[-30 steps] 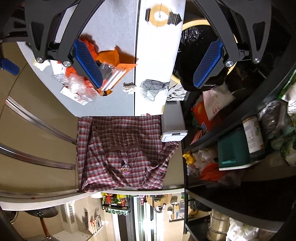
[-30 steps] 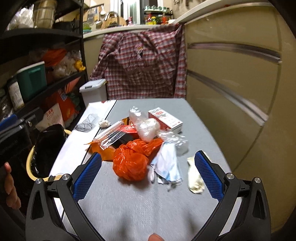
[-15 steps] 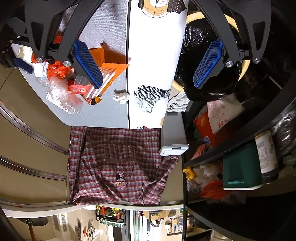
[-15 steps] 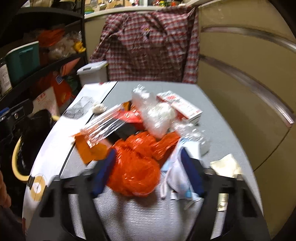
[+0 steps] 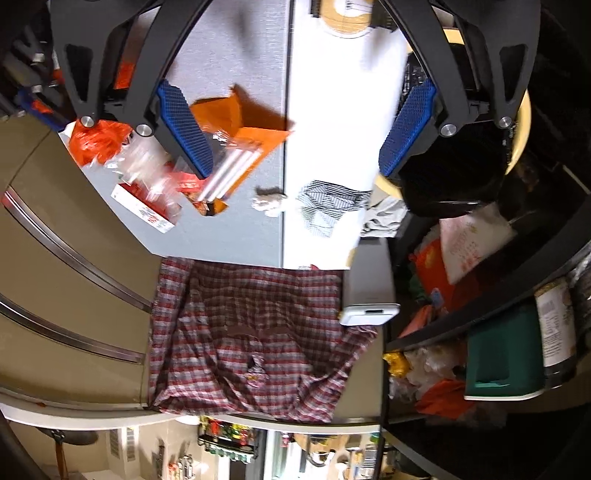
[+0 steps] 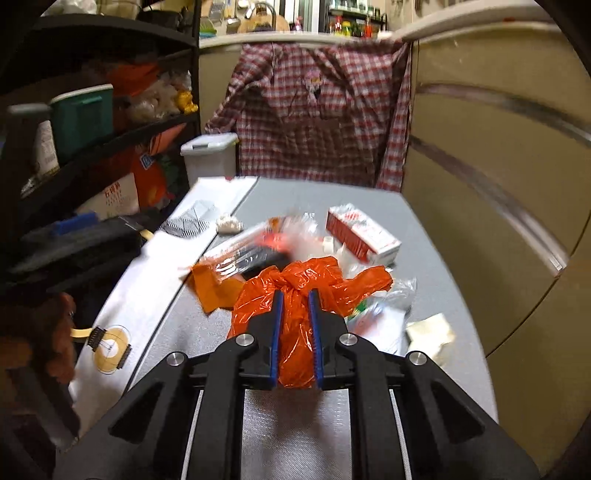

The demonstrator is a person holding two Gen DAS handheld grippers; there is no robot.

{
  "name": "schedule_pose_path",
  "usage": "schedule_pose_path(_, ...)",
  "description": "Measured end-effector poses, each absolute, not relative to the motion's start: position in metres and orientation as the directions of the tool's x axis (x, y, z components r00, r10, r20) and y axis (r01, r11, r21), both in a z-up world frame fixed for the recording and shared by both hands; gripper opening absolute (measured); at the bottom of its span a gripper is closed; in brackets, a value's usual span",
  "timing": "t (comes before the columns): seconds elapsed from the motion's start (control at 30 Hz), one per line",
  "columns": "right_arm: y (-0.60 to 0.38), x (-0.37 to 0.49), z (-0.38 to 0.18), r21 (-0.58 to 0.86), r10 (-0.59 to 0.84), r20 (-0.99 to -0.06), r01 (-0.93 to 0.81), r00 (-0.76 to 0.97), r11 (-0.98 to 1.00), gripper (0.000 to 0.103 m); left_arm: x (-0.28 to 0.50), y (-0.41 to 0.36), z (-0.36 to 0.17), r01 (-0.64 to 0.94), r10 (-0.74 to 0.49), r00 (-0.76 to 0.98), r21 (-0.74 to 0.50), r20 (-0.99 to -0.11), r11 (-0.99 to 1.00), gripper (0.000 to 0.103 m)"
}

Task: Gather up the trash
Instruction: 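Close the right gripper on the orange plastic bag, then grasp the clear plastic straws with the left gripper while the right gripper holds the orange bag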

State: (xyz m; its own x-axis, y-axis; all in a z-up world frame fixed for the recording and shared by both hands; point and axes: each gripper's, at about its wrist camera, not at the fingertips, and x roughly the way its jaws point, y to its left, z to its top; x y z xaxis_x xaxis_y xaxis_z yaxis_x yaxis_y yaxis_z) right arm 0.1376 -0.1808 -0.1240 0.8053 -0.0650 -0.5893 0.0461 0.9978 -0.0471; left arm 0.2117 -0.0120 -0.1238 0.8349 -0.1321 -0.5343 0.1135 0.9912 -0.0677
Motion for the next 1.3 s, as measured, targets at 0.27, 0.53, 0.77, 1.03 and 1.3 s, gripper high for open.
schedule_pose_path(0.27, -0.205, 0.127, -0.117, -0.041, -0.109, -0.581, 0.106, 0.806, 0.994, 0.014, 0.235, -0.043, -0.149, 0.243, -0.223, 0.772, -0.048, -0.595, 0.969, 0.079)
schedule_pose_path(0.53, -0.22, 0.138, -0.13, -0.013, -0.127, -0.607, 0.15, 0.785, 0.989, 0.014, 0.277, -0.056, -0.172, 0.346, -0.307, 0.673, -0.081, -0.672, 0.935, 0.062)
schedule_pose_path(0.77, -0.221, 0.144, -0.134, -0.002, -0.117, -0.617, 0.147, 0.778, 0.989, 0.014, 0.29, -0.058, -0.192, 0.38, -0.344, 0.6, -0.12, -0.722, 0.917, 0.016)
schedule_pose_path(1.03, -0.222, 0.137, -0.126, 0.012, -0.106, -0.595, 0.141, 0.797, 0.99, 0.014, 0.271, -0.044, -0.169, 0.369, -0.354, 0.641, -0.132, -0.681, 0.92, 0.007)
schedule_pose_path(1.3, -0.213, 0.13, -0.103, 0.069, -0.059, -0.549, 0.115, 0.834, 0.991, 0.014, 0.24, -0.024, -0.125, 0.378, -0.385, 0.662, -0.157, -0.643, 0.912, 0.007)
